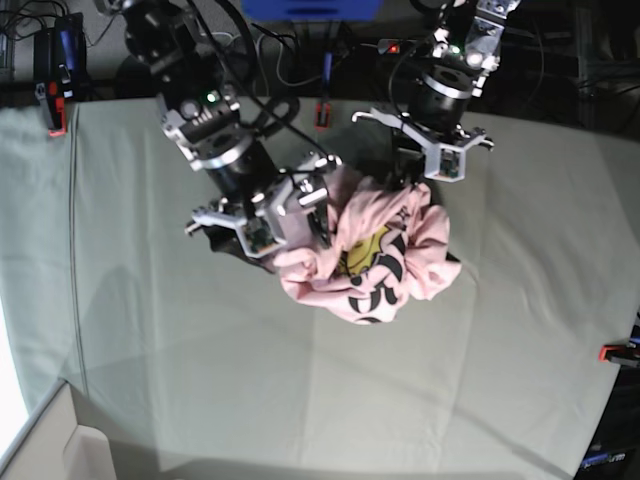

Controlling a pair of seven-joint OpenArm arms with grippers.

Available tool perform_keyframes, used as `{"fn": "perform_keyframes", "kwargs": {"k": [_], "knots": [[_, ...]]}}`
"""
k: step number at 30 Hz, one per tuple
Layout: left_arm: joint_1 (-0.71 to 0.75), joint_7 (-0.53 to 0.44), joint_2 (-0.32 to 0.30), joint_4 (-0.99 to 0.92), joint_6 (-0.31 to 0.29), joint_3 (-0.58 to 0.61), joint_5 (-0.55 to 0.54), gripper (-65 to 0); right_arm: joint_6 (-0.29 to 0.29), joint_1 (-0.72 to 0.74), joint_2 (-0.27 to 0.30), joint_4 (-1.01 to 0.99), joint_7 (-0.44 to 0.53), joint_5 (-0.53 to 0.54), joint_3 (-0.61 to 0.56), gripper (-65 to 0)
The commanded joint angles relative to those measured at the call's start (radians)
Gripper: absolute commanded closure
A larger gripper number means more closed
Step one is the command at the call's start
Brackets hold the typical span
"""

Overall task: Layout the t-shirt on the table in an organized manner, then fold the t-shirt properly
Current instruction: 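Grasp the pink t-shirt edges with both grippers, then lift and pull the t-shirt apart, spreading grippers away from each other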

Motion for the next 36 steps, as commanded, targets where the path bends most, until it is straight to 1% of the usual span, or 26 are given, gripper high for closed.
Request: {"fn": "perform_keyframes", "kwargs": {"k": [1,10,12,13,15,16,19,20,22,25,27,32,36], "knots": [[0.003,-0.024,-0.002,0.019,-0.002,-0.001,0.003,-0.1,0.004,0.013,0.001,0.006,0.026,0.0,0.0,-44.4],[0.01,-0.024,-0.001,0.019,-0.002,-0.001,0.0,-0.1,0.004,0.055,0.0,-0.061,0.026,0.0,-0.018,-44.2],[0.01,-0.024,-0.001,0.019,-0.002,-0.001,-0.002,-0.1,0.004,0.055,-0.002,-0.063,0.026,0.0,-0.018,-41.9],[0.01,-0.024,-0.001,0.019,-0.002,-0.001,-0.002,-0.1,0.004,0.055,-0.002,-0.063,0.026,0.0,-0.018,-39.3],[0.012,-0.024,-0.001,0.019,-0.002,-0.001,-0.003,-0.1,0.004,0.056,-0.004,-0.066,0.025,0.0,-0.018,-31.2],[0.015,-0.024,-0.001,0.019,-0.002,-0.001,-0.003,-0.1,0.004,0.062,-0.005,-0.078,0.022,0.0,-0.018,-25.4],[0.015,-0.026,-0.001,0.019,-0.002,-0.001,-0.003,-0.1,0.004,0.082,-0.007,-0.107,-0.015,0.0,-0.012,-4.3],[0.015,-0.026,-0.001,0.019,-0.002,-0.001,-0.003,-0.1,0.004,0.088,-0.007,-0.112,-0.029,0.0,-0.012,0.0],[0.015,-0.026,-0.001,0.024,-0.002,-0.001,-0.003,-0.1,0.004,0.095,-0.007,-0.106,-0.07,0.0,-0.008,0.0],[0.018,-0.029,-0.002,0.048,-0.002,-0.015,-0.005,-0.1,0.004,0.09,0.0,-0.064,-0.087,0.001,0.049,0.0],[0.036,-0.026,-0.001,0.087,-0.002,-0.059,-0.005,-0.1,0.004,0.084,0.001,-0.011,-0.087,0.001,0.107,0.0],[0.056,-0.026,0.01,0.197,-0.002,-0.175,-0.007,-0.1,0.004,0.056,0.001,0.12,-0.089,0.003,0.296,0.0],[0.05,-0.026,0.01,0.238,-0.002,-0.25,-0.007,-0.1,0.004,0.061,0.001,0.147,-0.089,0.003,0.431,0.0]]}}
